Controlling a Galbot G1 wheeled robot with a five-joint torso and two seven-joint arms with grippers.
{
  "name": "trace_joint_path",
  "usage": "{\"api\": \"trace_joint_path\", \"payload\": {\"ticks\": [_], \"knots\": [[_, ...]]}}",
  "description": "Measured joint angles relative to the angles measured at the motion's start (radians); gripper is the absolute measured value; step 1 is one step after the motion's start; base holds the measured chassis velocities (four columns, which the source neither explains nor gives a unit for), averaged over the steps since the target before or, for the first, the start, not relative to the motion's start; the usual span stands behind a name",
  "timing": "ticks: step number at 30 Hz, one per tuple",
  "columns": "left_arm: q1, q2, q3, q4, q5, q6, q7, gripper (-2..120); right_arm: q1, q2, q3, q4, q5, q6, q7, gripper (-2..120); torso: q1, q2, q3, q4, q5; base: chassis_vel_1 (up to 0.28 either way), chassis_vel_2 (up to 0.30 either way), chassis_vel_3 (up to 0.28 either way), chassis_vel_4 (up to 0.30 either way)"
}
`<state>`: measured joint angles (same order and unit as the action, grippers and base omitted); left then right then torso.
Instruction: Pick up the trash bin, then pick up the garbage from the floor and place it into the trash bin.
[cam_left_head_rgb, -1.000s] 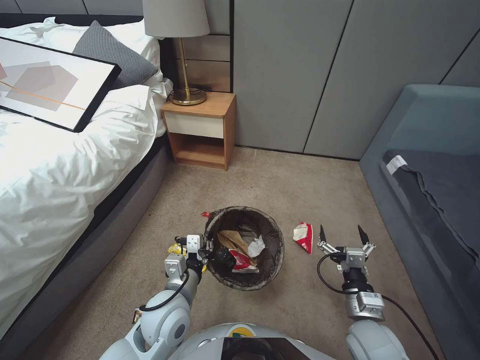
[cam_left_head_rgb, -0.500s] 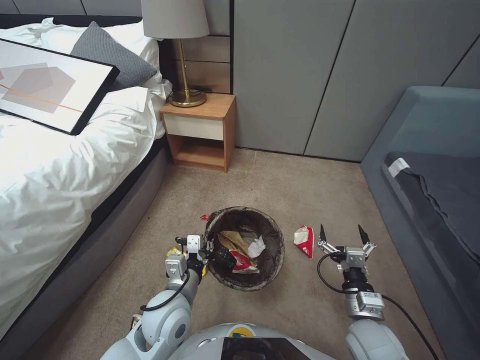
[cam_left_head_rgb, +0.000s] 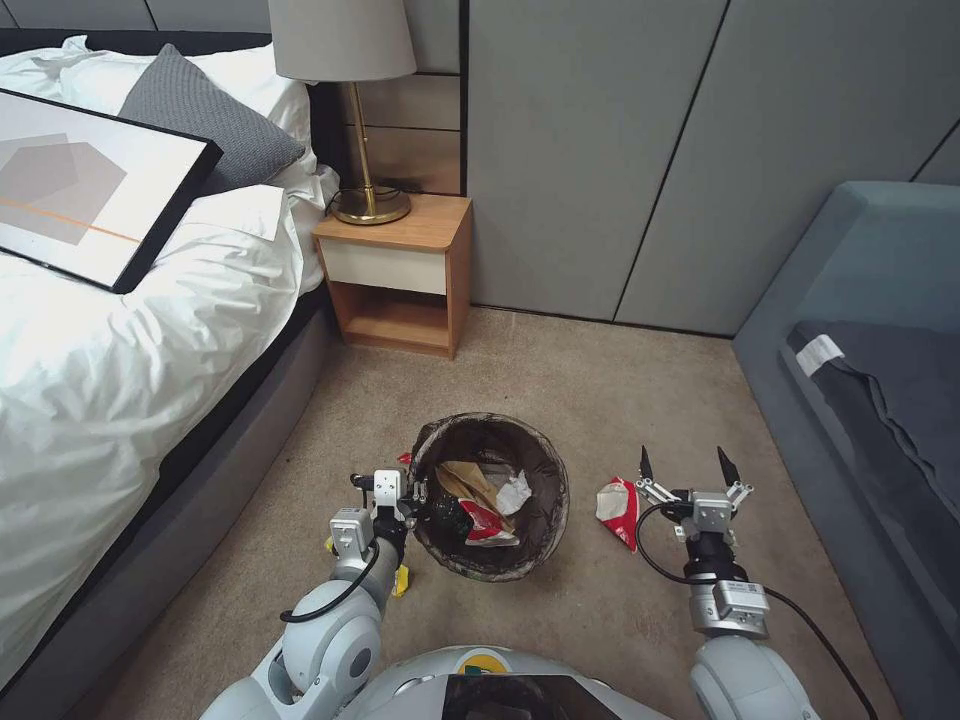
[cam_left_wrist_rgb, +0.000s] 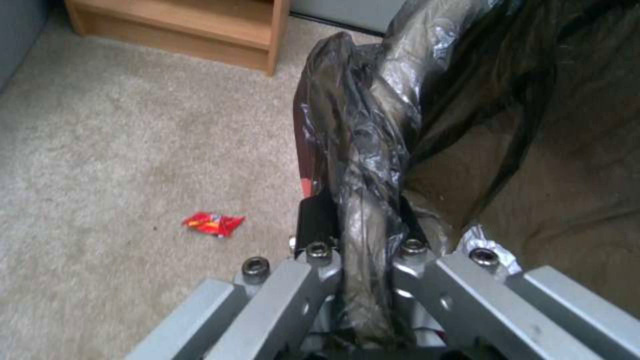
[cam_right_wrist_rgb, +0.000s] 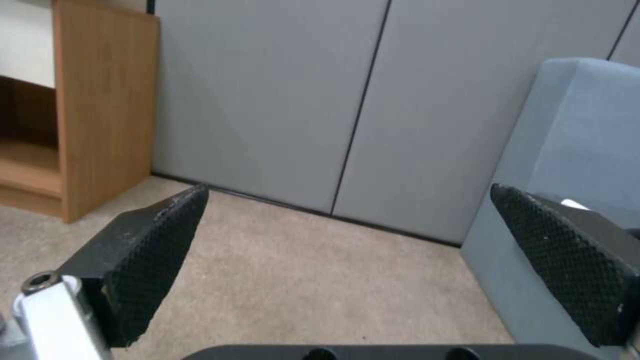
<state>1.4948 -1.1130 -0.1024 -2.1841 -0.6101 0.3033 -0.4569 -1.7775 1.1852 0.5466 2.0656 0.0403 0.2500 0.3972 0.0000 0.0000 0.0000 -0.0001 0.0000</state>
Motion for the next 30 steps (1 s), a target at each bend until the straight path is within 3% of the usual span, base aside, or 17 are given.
{"api": "trace_joint_path", "payload": {"ticks": [24,28,30], "knots": [[0.002,0.000,-0.003,-0.012,0.000,0.000,-0.001,2,0.032,-0.030,-0.001,-0.012,-0.003,-0.026,0.036,100,0.000,0.000,0.000,0.0000,0.0001,-0.026,0.029,0.028,-0.027],[0.006,0.004,-0.005,-0.017,0.000,0.000,-0.001,2,0.044,-0.075,-0.004,-0.036,0.026,-0.036,0.029,100,0.000,0.000,0.000,0.0000,0.0001,0.000,0.000,0.000,0.000],[0.008,0.005,-0.006,-0.017,0.000,0.000,-0.002,2,0.059,-0.132,-0.014,-0.060,0.098,-0.075,0.015,100,0.000,0.000,0.000,0.0000,0.0001,0.000,0.000,0.000,0.000]]}}
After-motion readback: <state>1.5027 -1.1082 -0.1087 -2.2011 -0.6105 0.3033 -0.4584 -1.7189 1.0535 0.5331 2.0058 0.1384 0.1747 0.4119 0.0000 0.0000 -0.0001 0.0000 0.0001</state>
